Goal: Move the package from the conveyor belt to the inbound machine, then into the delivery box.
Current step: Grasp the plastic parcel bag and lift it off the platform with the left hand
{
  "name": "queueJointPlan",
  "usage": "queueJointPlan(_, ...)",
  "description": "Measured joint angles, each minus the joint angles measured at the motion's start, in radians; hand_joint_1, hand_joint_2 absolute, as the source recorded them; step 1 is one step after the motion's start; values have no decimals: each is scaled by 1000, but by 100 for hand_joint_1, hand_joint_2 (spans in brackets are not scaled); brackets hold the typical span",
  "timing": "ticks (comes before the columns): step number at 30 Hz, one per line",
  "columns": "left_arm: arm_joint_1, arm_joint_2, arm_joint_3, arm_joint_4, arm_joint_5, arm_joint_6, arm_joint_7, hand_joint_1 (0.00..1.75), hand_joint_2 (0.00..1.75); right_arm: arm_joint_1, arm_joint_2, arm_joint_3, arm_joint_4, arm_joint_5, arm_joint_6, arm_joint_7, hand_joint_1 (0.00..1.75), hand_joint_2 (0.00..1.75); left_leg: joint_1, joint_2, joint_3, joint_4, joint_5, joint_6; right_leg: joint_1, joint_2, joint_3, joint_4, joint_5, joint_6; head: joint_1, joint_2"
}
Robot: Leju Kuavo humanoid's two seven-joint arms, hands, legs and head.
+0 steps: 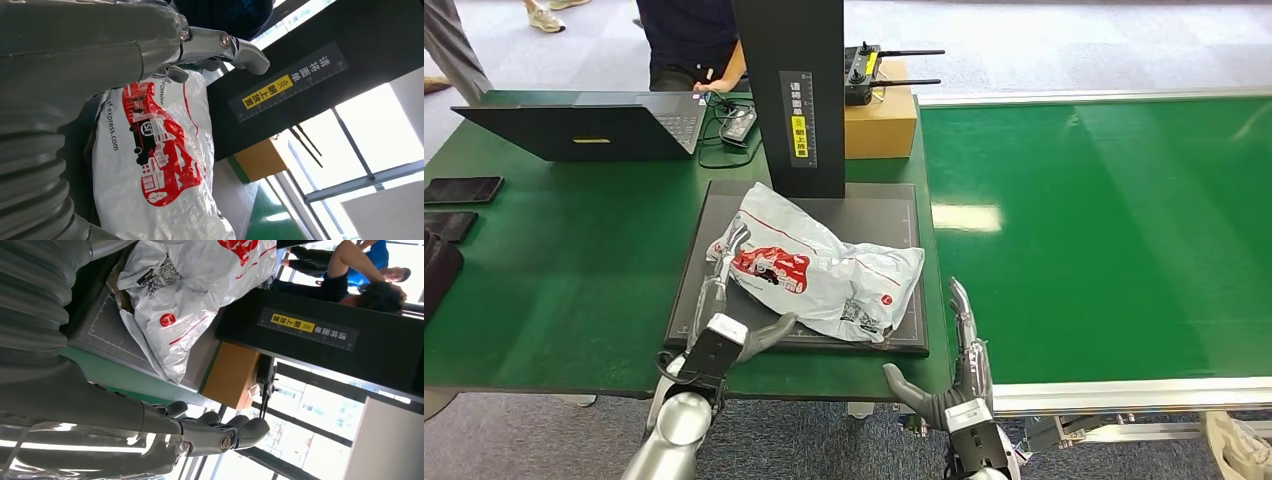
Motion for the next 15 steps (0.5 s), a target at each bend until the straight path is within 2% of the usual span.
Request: queueJointPlan(15,18,0,0,0,88,-34,-32,0,175,-6,0,-38,-19,-39,-26,-6,0,175,0,0,0,0,0,0,0,0,0,0,0,0,0,0)
